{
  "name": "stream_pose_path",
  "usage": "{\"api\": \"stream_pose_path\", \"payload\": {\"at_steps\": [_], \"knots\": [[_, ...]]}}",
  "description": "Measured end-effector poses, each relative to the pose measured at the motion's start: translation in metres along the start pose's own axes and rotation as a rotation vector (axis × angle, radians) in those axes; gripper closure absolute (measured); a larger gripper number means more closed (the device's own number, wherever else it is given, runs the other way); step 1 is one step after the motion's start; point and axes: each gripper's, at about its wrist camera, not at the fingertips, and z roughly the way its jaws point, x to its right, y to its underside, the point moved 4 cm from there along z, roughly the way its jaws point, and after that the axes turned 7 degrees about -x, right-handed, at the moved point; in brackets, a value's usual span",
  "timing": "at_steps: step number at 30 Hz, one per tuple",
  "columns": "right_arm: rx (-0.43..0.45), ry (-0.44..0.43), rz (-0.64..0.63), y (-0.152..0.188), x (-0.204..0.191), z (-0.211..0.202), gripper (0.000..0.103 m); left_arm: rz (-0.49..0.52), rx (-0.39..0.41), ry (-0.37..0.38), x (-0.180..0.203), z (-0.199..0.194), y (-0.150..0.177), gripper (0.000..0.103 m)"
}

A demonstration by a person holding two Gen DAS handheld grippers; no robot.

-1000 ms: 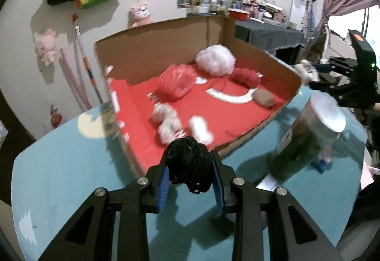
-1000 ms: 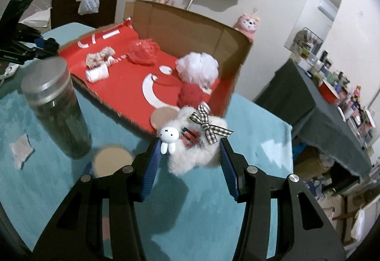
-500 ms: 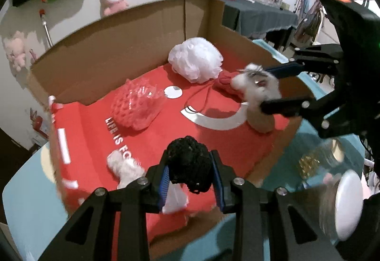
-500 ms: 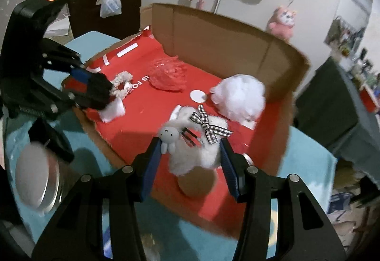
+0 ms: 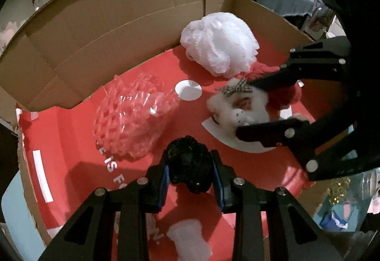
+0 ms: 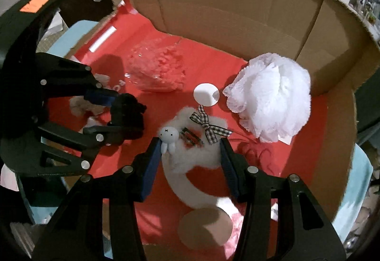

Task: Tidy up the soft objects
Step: 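Lower the black pom into the box and open the left tool while the right tool releases the sheep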

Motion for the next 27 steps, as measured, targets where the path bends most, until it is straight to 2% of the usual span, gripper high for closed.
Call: {"api": "stream_pose_path", "payload": {"at_steps": [13, 25, 27], "knots": [[-0.054, 0.027, 0.018, -0.004, 0.004, 0.016, 0.054, 0.004, 0.002, -0.004, -0.007, 0.004, 0.001, 0.066], [-0.06, 0.041, 0.019, -0.006, 0.002, 0.022, 0.05, -0.002, 0.023, 0.004, -0.005, 0.0, 0.002, 0.052], [-0.054, 0.024, 0.023, -0.007, 0.002, 0.02, 0.045, -0.007, 0.038, 0.005, -0.005, -0.004, 0.004, 0.047]]}}
